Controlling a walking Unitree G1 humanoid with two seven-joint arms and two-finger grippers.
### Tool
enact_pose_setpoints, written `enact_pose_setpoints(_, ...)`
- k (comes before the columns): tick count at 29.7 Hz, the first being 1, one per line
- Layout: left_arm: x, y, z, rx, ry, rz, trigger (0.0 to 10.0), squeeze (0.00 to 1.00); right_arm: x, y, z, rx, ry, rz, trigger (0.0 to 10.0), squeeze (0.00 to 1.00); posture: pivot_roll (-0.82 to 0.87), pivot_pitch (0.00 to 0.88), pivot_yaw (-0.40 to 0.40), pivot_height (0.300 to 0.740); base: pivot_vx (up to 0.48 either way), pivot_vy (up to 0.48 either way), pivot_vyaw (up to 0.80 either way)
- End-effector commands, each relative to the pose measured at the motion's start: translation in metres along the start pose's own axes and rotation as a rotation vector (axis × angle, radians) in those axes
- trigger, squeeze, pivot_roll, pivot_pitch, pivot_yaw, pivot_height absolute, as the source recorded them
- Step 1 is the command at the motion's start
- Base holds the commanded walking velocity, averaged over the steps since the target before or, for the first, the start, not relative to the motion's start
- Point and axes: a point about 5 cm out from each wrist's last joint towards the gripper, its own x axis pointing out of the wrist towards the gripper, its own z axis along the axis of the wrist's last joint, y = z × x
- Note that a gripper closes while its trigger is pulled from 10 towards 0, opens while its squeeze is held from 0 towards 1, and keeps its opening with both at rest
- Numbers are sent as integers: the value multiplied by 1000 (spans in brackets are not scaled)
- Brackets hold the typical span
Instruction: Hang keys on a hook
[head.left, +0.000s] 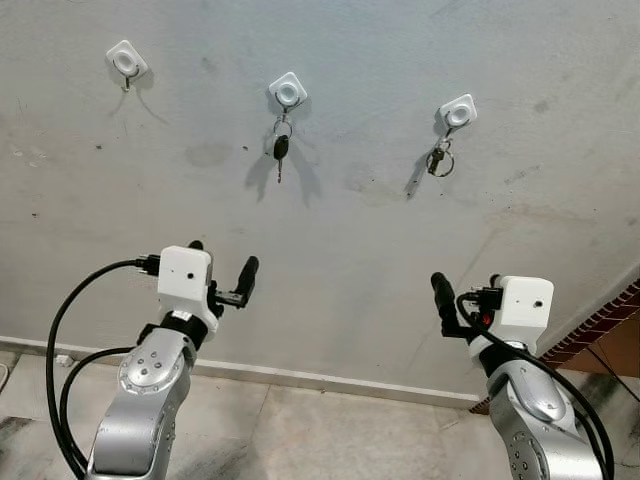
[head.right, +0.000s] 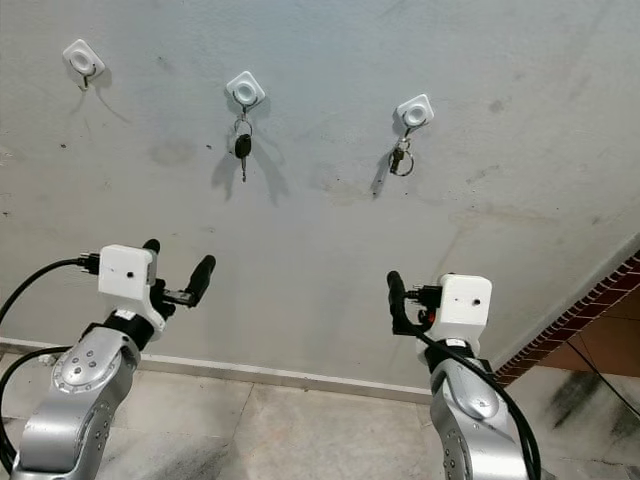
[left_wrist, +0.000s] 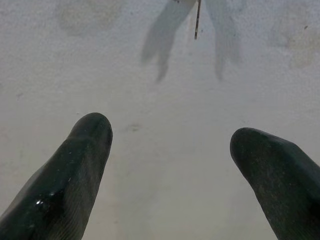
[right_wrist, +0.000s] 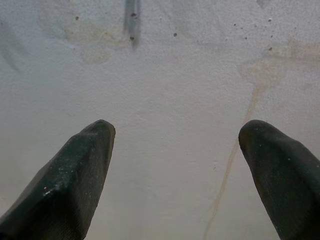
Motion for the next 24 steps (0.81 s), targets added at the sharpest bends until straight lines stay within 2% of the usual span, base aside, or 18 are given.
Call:
enact_pose_setpoints(1,-2,-3,1,7,-1,-8,10000,0,0,-5,-1,10,10,-22,10000,0,148,29,-116,740,0,0,0)
enact_pose_setpoints(7,3,-6,5,-6,-16,-23,10000,0,2,-2,-2,15,14,-17,10000,0,140,27,-112,740,0,0,-782)
enact_pose_setpoints(12,1,-5,3,7,-1,-26,10000,0,1,-2,-2,16,10,-19,10000,0,143,31,-110,740,0,0,-781)
enact_pose_setpoints(24,0,-8,2,7,7,-42,10000,0,-1,3,-10,35,43,12,10000,0,145,28,-108,740,0,0,0)
